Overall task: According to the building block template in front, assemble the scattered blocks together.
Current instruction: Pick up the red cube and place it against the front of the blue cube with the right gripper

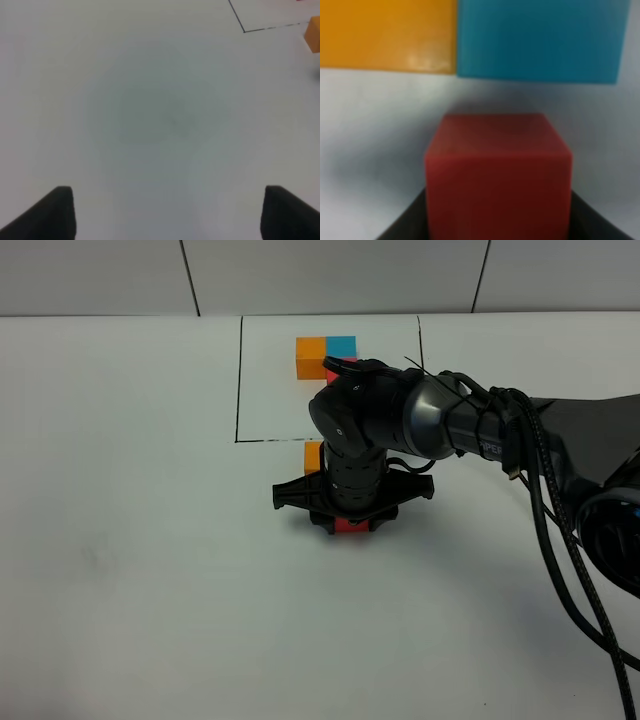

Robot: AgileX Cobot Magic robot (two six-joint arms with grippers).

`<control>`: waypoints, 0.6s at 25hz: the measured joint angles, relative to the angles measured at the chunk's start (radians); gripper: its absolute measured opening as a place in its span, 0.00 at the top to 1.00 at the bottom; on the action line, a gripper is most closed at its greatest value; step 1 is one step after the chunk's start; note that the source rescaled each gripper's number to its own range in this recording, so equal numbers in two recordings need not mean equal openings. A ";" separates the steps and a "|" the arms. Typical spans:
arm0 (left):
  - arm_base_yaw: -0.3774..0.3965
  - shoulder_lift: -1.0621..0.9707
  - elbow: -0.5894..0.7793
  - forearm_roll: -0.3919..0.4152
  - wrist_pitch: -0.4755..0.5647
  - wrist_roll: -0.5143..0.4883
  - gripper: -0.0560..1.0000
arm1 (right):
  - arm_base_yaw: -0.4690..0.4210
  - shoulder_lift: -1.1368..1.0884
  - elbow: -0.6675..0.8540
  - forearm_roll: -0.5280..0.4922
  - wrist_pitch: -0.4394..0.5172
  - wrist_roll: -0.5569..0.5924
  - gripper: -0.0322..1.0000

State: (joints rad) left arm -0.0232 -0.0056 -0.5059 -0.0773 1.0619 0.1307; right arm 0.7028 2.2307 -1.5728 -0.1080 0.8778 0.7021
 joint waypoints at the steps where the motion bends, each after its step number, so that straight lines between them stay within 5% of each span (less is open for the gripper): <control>1: 0.000 0.000 0.000 0.000 0.000 0.000 0.21 | 0.000 0.002 -0.002 0.000 0.000 -0.001 0.97; 15: 0.000 0.000 0.000 0.000 0.000 0.000 0.21 | -0.003 0.011 -0.002 -0.014 -0.012 0.006 0.97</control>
State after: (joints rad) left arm -0.0232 -0.0056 -0.5059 -0.0773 1.0619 0.1307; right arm 0.7001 2.2414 -1.5748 -0.1221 0.8653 0.7084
